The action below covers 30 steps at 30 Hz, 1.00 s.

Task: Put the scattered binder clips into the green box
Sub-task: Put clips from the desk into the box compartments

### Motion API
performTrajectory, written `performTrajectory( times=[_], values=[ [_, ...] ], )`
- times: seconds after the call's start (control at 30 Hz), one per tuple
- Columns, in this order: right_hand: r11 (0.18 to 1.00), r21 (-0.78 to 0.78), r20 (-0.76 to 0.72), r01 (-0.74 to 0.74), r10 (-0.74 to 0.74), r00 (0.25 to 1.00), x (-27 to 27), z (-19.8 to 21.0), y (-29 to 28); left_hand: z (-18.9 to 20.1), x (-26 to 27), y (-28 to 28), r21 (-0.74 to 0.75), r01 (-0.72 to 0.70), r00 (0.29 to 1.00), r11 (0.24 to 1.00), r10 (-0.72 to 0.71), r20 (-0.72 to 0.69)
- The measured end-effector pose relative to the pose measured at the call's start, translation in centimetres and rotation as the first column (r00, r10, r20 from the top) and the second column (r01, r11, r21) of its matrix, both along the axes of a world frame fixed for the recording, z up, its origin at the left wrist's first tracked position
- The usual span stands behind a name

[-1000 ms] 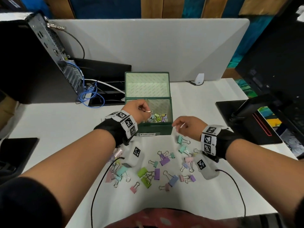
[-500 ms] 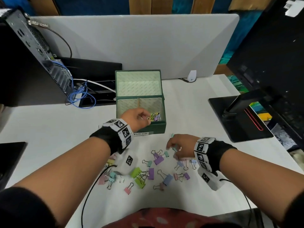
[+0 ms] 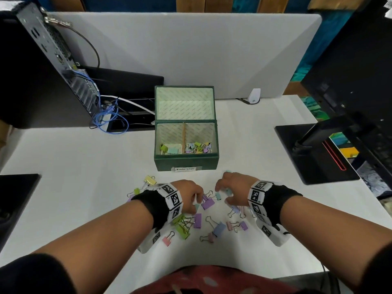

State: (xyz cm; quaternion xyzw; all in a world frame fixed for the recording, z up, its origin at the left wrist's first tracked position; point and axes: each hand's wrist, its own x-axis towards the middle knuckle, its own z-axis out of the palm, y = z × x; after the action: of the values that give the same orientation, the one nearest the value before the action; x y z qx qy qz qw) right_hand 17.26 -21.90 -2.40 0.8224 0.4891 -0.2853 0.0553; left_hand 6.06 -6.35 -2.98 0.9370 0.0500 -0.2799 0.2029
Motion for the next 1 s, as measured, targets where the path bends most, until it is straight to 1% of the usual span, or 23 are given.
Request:
performTrajectory(
  times=[0.13,0.23,0.37,0.47,0.57,0.67,0.8,0.9,1.0],
  values=[
    [0.998,-0.032,0.02,-0.051,0.051,0.998,-0.2,-0.1,0.4,-0.5,0.2,-0.6,0.038,0.025,1.0,0.999,-0.025,-0.012],
    [0.996,-0.042,0.041,-0.081,0.083,0.996,-0.4,-0.4,0.8,-0.6,0.7,-0.8,0.056,0.016,1.0,0.998,-0.015,-0.016],
    [0.996,-0.044,0.061,-0.079,0.081,0.995,-0.3,-0.7,1.1,-0.6,1.0,-0.6,0.075,0.006,1.0,0.997,-0.005,-0.006],
    [0.997,-0.034,0.057,-0.067,0.068,0.996,-0.1,-0.8,1.3,-0.7,0.9,-0.4,0.078,0.024,1.0,0.997,-0.023,-0.017],
    [1.0,0.0,0.006,0.011,-0.011,1.0,0.0,-0.7,1.4,-0.8,0.4,-0.1,0.074,0.052,0.999,0.996,-0.051,-0.009],
    [0.993,0.05,-0.048,0.106,-0.104,0.993,0.9,0.3,1.6,-0.7,0.2,0.1,0.071,0.071,0.997,0.995,-0.071,0.007],
    [0.978,0.117,-0.076,0.17,-0.162,0.984,2.5,2.3,2.4,-0.7,0.3,0.2,0.071,0.079,0.997,0.994,-0.08,0.003],
    [0.941,0.227,-0.113,0.251,-0.23,0.967,3.5,3.3,3.2,-0.7,0.2,0.3,0.053,0.061,0.998,0.997,-0.062,0.024],
    [0.857,0.362,-0.208,0.366,-0.309,0.928,4.0,3.9,4.0,-0.5,-0.1,1.0,-0.01,-0.025,0.998,1.0,0.026,0.064]
  ],
)
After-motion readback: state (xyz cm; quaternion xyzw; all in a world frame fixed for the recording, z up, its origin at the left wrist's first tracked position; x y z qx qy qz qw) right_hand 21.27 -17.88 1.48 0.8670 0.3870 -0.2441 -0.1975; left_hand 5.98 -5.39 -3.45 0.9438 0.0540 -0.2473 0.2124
